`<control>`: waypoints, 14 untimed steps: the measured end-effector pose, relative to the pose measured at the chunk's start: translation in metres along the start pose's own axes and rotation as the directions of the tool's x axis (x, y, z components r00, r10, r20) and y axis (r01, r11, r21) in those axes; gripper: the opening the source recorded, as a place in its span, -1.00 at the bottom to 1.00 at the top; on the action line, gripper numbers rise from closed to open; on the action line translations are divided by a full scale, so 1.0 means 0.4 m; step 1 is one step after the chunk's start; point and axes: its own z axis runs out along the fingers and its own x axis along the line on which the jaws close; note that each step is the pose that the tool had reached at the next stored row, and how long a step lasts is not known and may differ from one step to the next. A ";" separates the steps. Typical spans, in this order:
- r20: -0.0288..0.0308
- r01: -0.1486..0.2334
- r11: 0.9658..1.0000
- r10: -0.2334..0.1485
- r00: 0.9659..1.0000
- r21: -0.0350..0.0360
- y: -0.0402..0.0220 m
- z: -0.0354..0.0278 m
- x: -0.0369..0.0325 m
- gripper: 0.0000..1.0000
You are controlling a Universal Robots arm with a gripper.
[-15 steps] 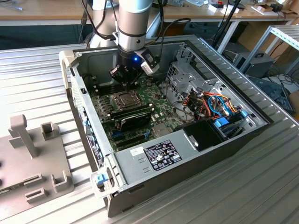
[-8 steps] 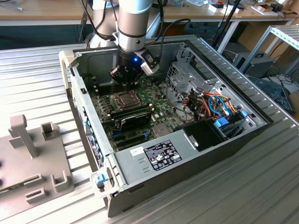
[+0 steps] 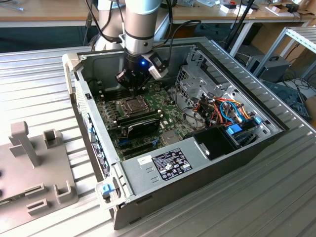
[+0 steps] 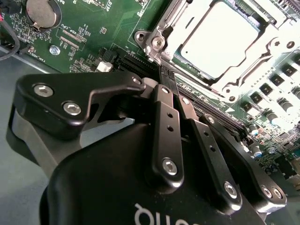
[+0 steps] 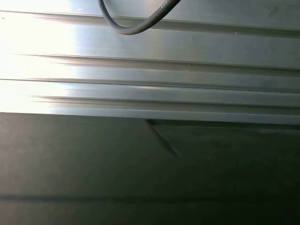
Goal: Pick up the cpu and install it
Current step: 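Install the first cpu locking lever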
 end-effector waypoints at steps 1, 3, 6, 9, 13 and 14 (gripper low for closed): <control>0.000 0.000 1.000 0.000 1.000 0.000 0.000 0.002 0.000 -0.79; 0.000 0.000 1.000 0.000 1.000 0.000 0.000 0.004 0.001 -0.79; 0.000 0.000 1.000 0.000 1.000 0.000 0.000 0.004 0.001 -0.79; 0.000 0.000 1.000 0.000 1.000 0.000 -0.001 0.004 0.001 -0.79; 0.000 0.000 1.000 0.000 1.000 0.000 -0.001 0.004 0.001 -0.79; 0.000 0.000 1.000 0.000 1.000 0.001 -0.001 0.004 0.001 -0.79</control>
